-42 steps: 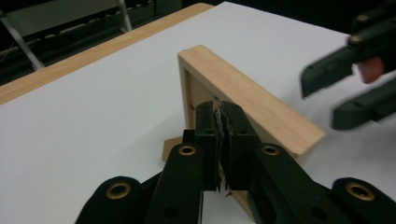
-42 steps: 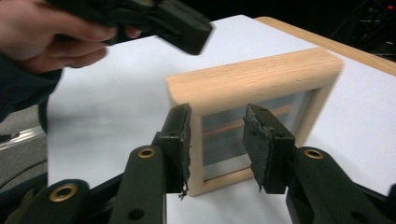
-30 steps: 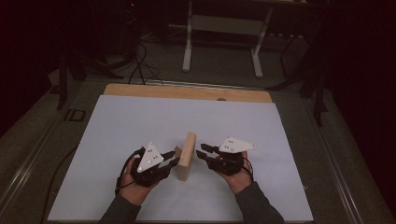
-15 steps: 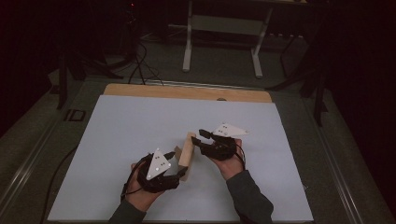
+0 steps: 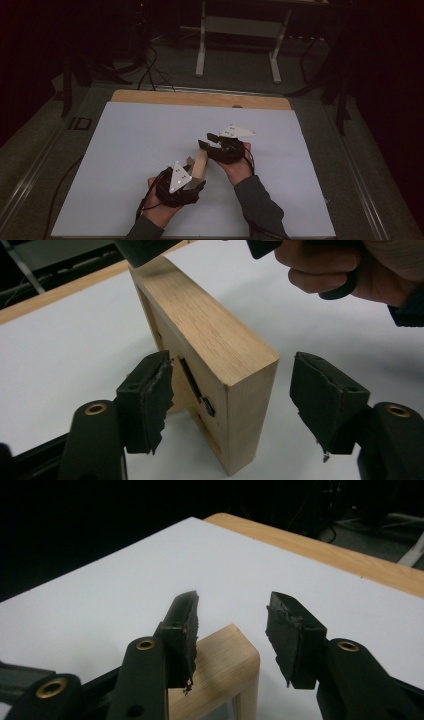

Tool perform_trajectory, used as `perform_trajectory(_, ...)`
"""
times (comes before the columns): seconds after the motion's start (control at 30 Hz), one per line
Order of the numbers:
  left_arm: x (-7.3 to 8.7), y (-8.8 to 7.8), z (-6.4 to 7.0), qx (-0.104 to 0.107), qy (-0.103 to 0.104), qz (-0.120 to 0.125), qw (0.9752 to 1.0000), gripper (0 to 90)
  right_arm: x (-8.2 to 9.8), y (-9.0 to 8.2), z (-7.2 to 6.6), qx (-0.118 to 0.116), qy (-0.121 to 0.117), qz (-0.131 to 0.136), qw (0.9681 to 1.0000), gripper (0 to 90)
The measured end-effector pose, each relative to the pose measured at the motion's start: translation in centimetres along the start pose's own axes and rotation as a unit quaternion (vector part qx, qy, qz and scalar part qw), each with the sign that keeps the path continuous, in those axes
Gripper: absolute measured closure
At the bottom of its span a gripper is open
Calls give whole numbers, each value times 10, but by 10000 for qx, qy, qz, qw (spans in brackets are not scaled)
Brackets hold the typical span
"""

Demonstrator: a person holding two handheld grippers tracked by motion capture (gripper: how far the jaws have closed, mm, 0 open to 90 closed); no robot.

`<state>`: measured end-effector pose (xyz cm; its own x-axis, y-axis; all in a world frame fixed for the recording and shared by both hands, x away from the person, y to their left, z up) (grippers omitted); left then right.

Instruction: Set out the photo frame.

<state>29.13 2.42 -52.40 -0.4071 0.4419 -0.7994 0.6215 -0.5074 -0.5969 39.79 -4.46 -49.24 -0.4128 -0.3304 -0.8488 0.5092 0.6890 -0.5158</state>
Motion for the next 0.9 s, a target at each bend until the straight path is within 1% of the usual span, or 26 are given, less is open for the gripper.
perform_trajectory(0.07, 1, 1, 0, 3, 10, -23, 10000, 395, 2, 3, 0, -14, -10, -65, 10000, 591)
perform_trajectory(0.17, 2, 1, -1, 9, 13, -69, 10000, 476, 4, 4, -2, -76, 14, -58, 10000, 614)
perform_trajectory(0.27, 3, 1, 0, 115, 41, -71, 9999, 532, 3, 3, -2, -85, -35, -66, 9999, 631)
perform_trajectory(0.37, 3, 0, 0, 146, 35, -73, 9999, 549, 4, 1, -1, -88, -47, -84, 9999, 640)
perform_trajectory(0.47, 4, 0, -3, 130, 7, -91, 9999, 567, 4, 0, 1, -86, -39, -76, 9999, 655)
perform_trajectory(0.57, 6, -1, -11, 53, -99, -123, 9999, 592, 5, -2, 3, -69, -5, -67, 10000, 676)
perform_trajectory(0.63, 7, -1, -16, 84, -141, -129, 9998, 607, 5, -3, 5, -49, 28, -62, 10000, 685)
perform_trajectory(0.77, 7, 0, -19, 87, -76, -116, 9999, 608, 6, -5, 7, -21, 45, -56, 10000, 688)
perform_trajectory(0.83, 7, 0, -21, 97, -92, -108, 9999, 608, 6, -5, 7, -20, 69, -66, 10000, 689)
perform_trajectory(0.9, 7, 0, -23, 150, -38, -113, 9998, 608, 6, -7, 8, -18, 86, -71, 9999, 690)
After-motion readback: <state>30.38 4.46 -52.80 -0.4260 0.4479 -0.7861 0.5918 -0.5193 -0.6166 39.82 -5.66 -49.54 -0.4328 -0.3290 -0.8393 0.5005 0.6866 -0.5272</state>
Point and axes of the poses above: each handheld gripper's, and its own axes: y roughly forward along the jaws, x roughly out of its underside, z roughly to its right, the point moved 9 cm from there along y, roughly forward along the jaws, and after that the axes turned 6 degrees about -z, right-handed, at the moved point
